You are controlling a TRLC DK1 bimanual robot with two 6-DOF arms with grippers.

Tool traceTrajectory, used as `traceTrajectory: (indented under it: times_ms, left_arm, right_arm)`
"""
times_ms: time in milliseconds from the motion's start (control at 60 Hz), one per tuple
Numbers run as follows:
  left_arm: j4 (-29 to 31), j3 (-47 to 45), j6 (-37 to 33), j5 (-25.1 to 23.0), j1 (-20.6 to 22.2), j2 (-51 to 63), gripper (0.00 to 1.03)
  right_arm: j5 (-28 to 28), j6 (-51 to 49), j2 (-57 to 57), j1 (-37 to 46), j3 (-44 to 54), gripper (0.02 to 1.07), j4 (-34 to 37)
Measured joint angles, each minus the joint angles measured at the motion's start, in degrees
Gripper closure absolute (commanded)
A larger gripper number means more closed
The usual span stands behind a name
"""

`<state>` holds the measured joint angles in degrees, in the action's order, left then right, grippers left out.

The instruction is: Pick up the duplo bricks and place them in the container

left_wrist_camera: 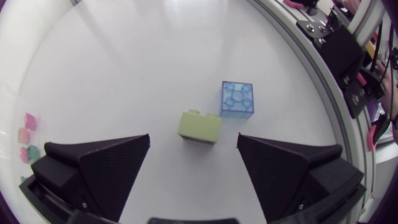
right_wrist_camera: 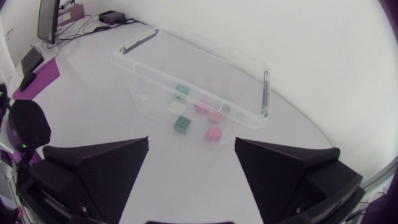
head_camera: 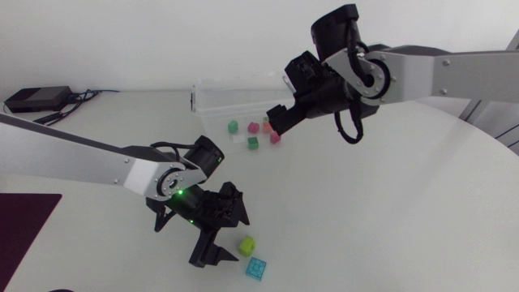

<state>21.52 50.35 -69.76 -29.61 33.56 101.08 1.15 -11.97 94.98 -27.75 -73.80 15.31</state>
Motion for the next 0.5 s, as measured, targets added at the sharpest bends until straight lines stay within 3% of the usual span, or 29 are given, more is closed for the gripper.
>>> traceTrajectory:
  times_ms: [83, 250, 300, 383, 433, 500]
  left_arm:
    - [0.0, 0.2, -0.9, 0.0, 0.4, 0.9, 0.07]
    - [0.0, 1.4, -1.5, 0.0, 1.1, 2.0, 0.21]
    - [0.0, 1.8, -1.9, 0.0, 1.4, 2.5, 0.32]
    - [0.0, 2.2, -2.1, 0.0, 1.8, 2.9, 0.62]
    - [0.0, 2.2, -2.3, -0.1, 1.9, 3.0, 0.85]
    - [0.0, 2.3, -2.3, -0.1, 1.9, 3.0, 0.86]
  right_arm:
    - [0.2, 0.0, -1.6, 0.0, 2.6, 0.07, -0.5]
    - [0.4, 0.0, -4.3, -0.3, 6.4, 0.07, -0.6]
    - [0.4, 0.0, -5.2, -0.6, 7.6, 0.07, -0.6]
    - [0.4, 0.0, -6.8, -1.5, 9.5, 0.07, -0.6]
    - [0.4, 0.0, -7.9, -2.0, 10.8, 0.07, -0.6]
    - [0.4, 0.1, -9.6, -3.2, 12.9, 0.07, -0.7]
